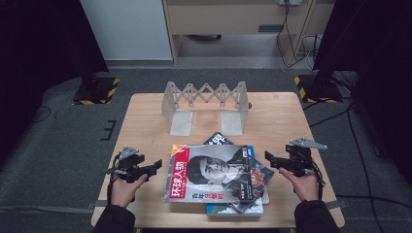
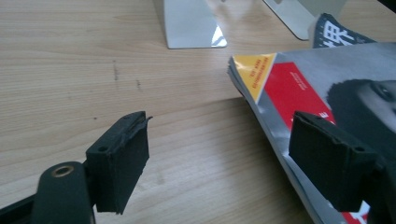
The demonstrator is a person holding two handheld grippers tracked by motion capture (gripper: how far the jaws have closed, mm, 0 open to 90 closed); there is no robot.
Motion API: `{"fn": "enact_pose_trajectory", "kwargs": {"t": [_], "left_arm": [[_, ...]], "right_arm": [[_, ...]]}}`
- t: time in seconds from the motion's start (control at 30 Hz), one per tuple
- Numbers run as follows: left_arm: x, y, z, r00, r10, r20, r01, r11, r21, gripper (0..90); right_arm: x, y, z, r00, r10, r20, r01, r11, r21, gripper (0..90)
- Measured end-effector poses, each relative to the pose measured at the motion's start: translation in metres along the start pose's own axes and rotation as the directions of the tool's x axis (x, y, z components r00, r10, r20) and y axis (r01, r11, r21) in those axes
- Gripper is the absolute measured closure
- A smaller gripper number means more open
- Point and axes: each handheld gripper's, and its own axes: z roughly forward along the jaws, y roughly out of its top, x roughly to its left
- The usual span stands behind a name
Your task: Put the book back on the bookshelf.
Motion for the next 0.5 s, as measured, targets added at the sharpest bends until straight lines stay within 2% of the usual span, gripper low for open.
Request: {"fn": "enact_pose_trajectory", "kwargs": {"t": [0.13,0.5], "left_arm": [[-0.008,-0.002,0.001,0.9995,0.004,0.033,-0.005,0.9999,0.010,19.6],[-0.020,-0.008,0.003,0.9970,0.011,0.077,-0.014,0.9992,0.036,20.1]], "right_arm": [[0.009,0.000,0.002,0.9999,-0.008,-0.014,0.008,1.000,0.003,12.9],[0.027,-0.001,0.007,0.9985,-0.019,-0.052,0.020,1.000,0.019,12.6]]}}
